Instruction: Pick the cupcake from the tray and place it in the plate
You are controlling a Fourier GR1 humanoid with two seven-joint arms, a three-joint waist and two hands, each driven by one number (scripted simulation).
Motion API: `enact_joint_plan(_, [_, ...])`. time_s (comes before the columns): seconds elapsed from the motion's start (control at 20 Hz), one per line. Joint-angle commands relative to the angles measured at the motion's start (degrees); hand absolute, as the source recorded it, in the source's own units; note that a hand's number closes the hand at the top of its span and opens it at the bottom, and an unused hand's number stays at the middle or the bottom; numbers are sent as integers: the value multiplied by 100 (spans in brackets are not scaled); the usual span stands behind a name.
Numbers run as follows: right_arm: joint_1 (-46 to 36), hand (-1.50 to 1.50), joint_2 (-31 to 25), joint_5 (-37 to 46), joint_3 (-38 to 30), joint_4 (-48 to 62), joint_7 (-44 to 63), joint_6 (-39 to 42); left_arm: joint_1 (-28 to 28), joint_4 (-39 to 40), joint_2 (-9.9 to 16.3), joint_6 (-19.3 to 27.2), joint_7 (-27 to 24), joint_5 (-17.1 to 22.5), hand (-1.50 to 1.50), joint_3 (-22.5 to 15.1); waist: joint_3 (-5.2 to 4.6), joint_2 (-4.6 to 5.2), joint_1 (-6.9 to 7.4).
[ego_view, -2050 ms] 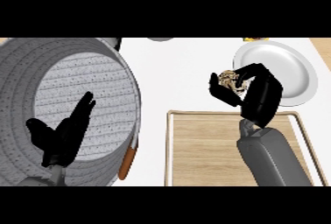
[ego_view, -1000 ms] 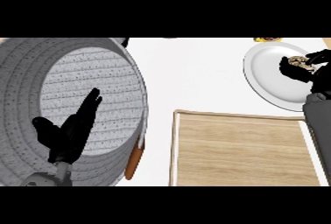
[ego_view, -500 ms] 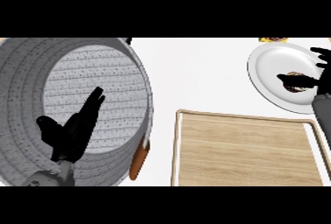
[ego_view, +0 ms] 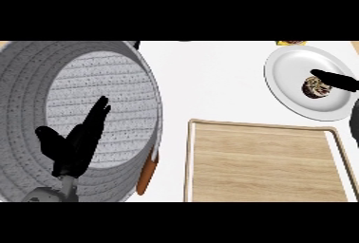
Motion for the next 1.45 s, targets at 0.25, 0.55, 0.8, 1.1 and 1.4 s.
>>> enact_joint_plan(0.25, [527,-150,-484,-1041,-759,541,-1085,2053,405,657,-120,15,16,-36,0,-58,-142,3,-265])
enact_joint_plan(0.55, [1015,-150,-642,-954,-538,686,-1502,2988,595,478,-118,132,101,-93,0,-98,-154,-53,-282])
enact_joint_plan(0.8, [1392,-150,-775,-821,-361,544,-1604,3193,526,738,-150,56,13,-87,0,-35,-168,-64,-371])
enact_joint_plan(1.1, [1695,-150,-997,-714,-261,419,-1685,3267,509,742,-198,70,41,-67,0,-3,-171,-68,-386])
enact_joint_plan(1.4, [2186,-150,-630,-748,-197,69,-1849,3085,738,576,-196,105,1,-116,0,-44,-174,-93,-405])
